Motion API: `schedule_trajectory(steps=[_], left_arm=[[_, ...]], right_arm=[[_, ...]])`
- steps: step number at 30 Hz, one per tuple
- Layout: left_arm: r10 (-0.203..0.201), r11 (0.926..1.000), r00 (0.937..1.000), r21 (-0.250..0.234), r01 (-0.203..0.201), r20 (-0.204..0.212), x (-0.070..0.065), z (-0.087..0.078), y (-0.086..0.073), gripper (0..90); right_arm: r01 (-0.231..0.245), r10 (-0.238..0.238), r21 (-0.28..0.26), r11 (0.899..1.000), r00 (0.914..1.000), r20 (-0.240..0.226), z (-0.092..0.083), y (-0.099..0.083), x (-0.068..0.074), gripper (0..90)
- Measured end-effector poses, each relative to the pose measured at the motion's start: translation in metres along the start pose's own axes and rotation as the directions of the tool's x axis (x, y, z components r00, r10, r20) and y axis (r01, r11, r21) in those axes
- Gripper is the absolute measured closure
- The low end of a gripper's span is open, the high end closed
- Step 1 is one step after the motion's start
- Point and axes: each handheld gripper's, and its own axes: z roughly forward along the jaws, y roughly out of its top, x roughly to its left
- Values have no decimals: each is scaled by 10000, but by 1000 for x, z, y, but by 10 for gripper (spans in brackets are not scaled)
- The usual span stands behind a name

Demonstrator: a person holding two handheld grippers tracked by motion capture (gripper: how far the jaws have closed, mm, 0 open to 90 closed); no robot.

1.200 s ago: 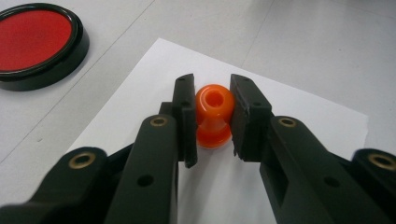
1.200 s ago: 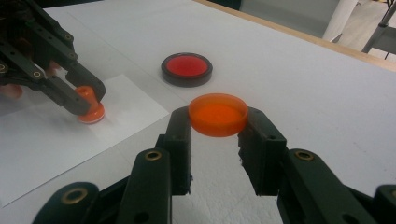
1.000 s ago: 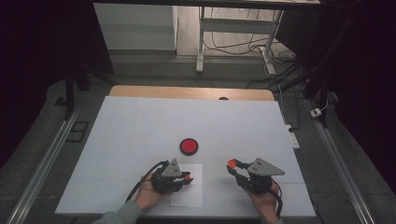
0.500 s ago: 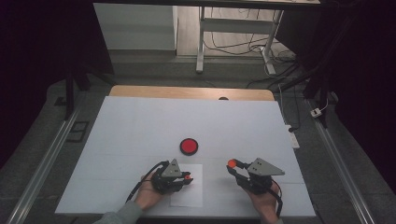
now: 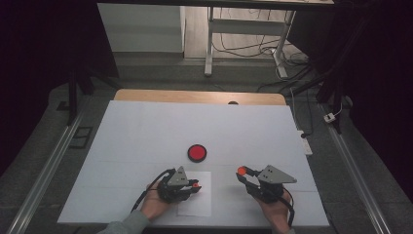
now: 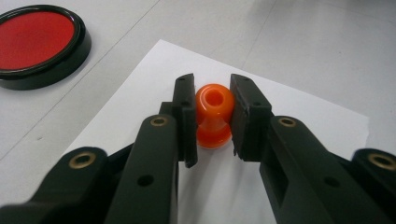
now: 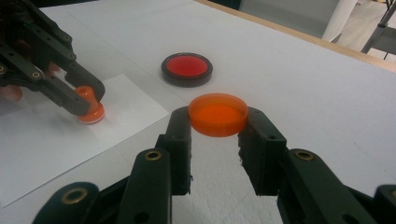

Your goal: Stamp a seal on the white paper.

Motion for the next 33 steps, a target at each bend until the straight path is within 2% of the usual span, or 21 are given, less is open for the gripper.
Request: schedule_trajectory(steps=[6, 17, 18, 21, 23, 28, 33], left_arm=[[46, 10000, 10000, 54, -46, 3, 0, 0, 1, 737], [-130, 9999, 9998, 80, 129, 132, 2, 0, 2, 733], [-182, 9998, 9997, 21, 181, 167, 3, 0, 3, 732], [-109, 9979, 9998, -643, 120, 180, 2, -8, 10, 731], [-264, 9947, 9992, -986, 293, 302, 4, -14, 15, 731], [-483, 9912, 9980, -1218, 529, 405, 5, -21, 17, 731], [-890, 9859, 9950, -1380, 946, 461, 9, -27, 18, 731]], right_arm=[[11, -11, 13, 10000, 10000, 7, 0, 0, 0, 645], [10, -10, -6, 10000, 10000, -3, 0, 0, 0, 645], [2, -2, -28, 10000, 10000, 15, 0, 0, 0, 645], [16, -16, -71, 10000, 10000, 1, -1, 1, 0, 645], [17, -17, -117, 9999, 10000, 5, -1, 1, 1, 645], [20, -20, -90, 10000, 10000, 3, -1, 1, 1, 645], [54, -55, -80, 10000, 10000, -37, 0, 1, 2, 645]])
